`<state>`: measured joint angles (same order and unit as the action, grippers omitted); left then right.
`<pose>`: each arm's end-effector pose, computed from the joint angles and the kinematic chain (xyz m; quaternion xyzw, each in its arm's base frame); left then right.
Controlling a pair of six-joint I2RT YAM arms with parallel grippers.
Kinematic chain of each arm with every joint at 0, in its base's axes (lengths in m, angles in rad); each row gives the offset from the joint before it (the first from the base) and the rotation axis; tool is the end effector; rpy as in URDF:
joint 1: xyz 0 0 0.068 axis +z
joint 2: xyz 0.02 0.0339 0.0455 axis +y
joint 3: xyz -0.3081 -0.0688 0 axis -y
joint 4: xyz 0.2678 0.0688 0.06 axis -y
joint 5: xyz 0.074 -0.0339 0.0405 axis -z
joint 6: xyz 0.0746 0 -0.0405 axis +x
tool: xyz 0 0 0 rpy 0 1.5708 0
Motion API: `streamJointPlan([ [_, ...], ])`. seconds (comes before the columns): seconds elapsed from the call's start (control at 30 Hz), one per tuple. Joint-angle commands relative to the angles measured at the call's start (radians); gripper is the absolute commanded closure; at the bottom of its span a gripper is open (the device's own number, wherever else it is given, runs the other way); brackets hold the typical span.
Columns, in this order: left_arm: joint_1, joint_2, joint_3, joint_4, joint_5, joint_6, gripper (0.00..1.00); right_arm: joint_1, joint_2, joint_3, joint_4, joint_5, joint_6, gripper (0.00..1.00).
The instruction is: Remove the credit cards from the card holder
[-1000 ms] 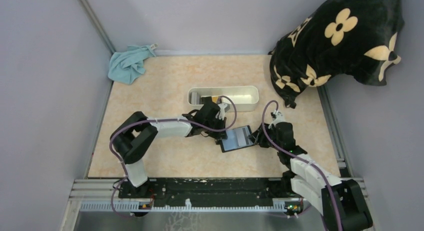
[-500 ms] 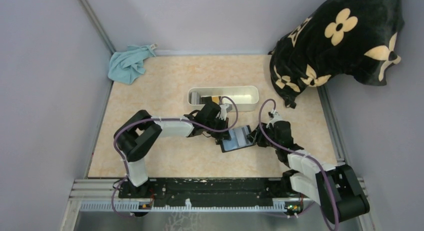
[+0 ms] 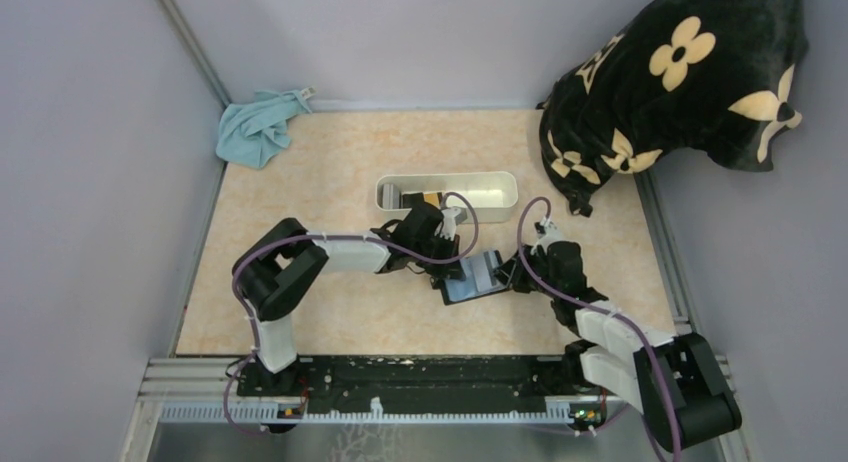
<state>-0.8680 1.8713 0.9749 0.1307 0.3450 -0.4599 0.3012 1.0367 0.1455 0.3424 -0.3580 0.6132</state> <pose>0.2582 -0.3438 0.1361 0.2495 0.8740 -0.3622 0.2066 0.1841 0.0846 0.1330 0.0473 0.8614 0.3518 0.3633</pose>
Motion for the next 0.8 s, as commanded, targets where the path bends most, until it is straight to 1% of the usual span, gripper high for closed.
streamJointPlan([
  [0.0,-0.005,0.068,-0.01,-0.087,-0.023,0.016,1.0,0.015,-0.073,0.028,-0.016,-0.017,0.001,0.82],
  [0.1,-0.006,0.073,-0.007,-0.085,-0.018,0.015,1.0,0.014,-0.098,0.035,-0.038,-0.019,0.005,0.82],
  [0.17,-0.006,0.075,-0.007,-0.085,-0.018,0.013,1.0,0.014,-0.115,0.037,-0.043,-0.023,0.009,0.79],
  [0.4,-0.005,0.077,-0.014,-0.082,-0.015,0.012,1.0,0.016,-0.13,0.037,-0.034,-0.042,0.018,0.8],
  [0.43,-0.006,0.077,-0.015,-0.082,-0.016,0.012,1.0,0.016,-0.132,0.036,-0.034,-0.043,0.019,0.79],
  [0.6,-0.006,0.082,-0.016,-0.077,-0.014,0.012,1.0,0.018,-0.143,0.043,-0.028,-0.067,0.028,0.62],
  [0.67,-0.006,0.086,-0.016,-0.077,-0.007,0.012,1.0,0.021,-0.148,0.045,-0.031,-0.068,0.027,0.6],
  [0.77,-0.005,0.086,-0.017,-0.073,-0.003,0.01,1.0,0.022,-0.155,0.042,-0.034,-0.063,0.031,0.6],
])
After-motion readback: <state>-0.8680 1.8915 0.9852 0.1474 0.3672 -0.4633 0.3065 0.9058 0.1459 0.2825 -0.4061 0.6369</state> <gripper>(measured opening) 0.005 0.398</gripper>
